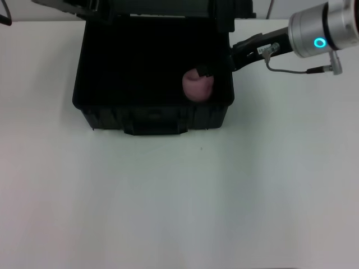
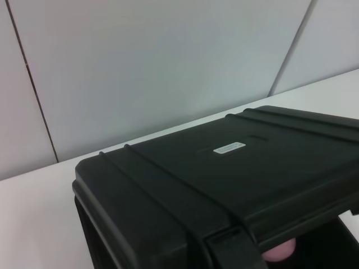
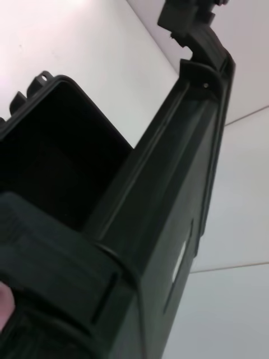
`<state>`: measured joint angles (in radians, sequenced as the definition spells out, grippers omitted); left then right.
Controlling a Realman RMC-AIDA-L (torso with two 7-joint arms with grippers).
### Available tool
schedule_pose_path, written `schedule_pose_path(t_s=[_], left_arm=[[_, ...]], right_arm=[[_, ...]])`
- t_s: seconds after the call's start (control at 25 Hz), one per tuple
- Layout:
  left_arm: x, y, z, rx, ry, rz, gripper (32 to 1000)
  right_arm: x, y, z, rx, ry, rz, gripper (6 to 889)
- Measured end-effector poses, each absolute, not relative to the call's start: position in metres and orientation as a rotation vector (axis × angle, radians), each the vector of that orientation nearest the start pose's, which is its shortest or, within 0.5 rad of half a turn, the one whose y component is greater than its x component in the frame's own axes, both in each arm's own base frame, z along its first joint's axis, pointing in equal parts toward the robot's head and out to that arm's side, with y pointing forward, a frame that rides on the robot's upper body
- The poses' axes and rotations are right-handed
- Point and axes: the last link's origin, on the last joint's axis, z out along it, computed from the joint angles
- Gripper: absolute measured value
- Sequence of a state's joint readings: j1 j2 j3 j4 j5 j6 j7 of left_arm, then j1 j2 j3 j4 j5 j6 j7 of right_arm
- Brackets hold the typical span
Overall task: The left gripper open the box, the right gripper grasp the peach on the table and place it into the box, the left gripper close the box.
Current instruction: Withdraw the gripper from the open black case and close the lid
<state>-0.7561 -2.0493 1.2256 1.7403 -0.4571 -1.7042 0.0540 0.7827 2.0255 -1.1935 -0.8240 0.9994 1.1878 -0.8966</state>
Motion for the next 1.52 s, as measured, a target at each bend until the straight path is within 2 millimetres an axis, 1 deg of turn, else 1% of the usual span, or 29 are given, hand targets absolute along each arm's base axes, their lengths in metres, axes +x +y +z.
schedule_pose_path(t_s=[0.04, 0.16, 0.36, 0.52, 0.56, 0.6, 0.92, 1.24, 1.52], left_arm=[[-0.08, 0.376, 0.09, -2.189, -1.115, 0.069, 458], [-0.08, 0.376, 0.09, -2.187, -1.115, 0.07, 459], [-0.08, 0.376, 0.09, -2.187, -1.115, 0.069, 460], [-0.081, 0.376, 0.09, -2.185, -1.119, 0.069, 462], [-0.082, 0.376, 0.09, -2.185, -1.119, 0.069, 462], [-0.082, 0.376, 0.09, -2.185, -1.119, 0.07, 462], [-0.082, 0.376, 0.09, -2.184, -1.119, 0.072, 465], [-0.082, 0.375, 0.09, -2.184, -1.119, 0.076, 467], [-0.082, 0.376, 0.09, -2.184, -1.118, 0.077, 469]], right_arm=[[0.171, 0.418, -0.02, -2.652, 0.986, 0.158, 867], [0.172, 0.416, -0.01, -2.663, 1.004, 0.101, 867], [0.174, 0.408, 0.006, -2.672, 1.045, -0.061, 866], [0.178, 0.402, 0.01, -2.676, 1.068, -0.163, 866], [0.18, 0.398, 0.014, -2.68, 1.084, -0.202, 866], [0.18, 0.398, 0.014, -2.68, 1.084, -0.202, 866], [0.193, 0.39, 0.031, -2.612, 1.136, -0.393, 866], [0.207, 0.385, 0.035, -2.536, 1.168, -0.538, 865], [0.209, 0.385, 0.035, -2.521, 1.166, -0.562, 865]])
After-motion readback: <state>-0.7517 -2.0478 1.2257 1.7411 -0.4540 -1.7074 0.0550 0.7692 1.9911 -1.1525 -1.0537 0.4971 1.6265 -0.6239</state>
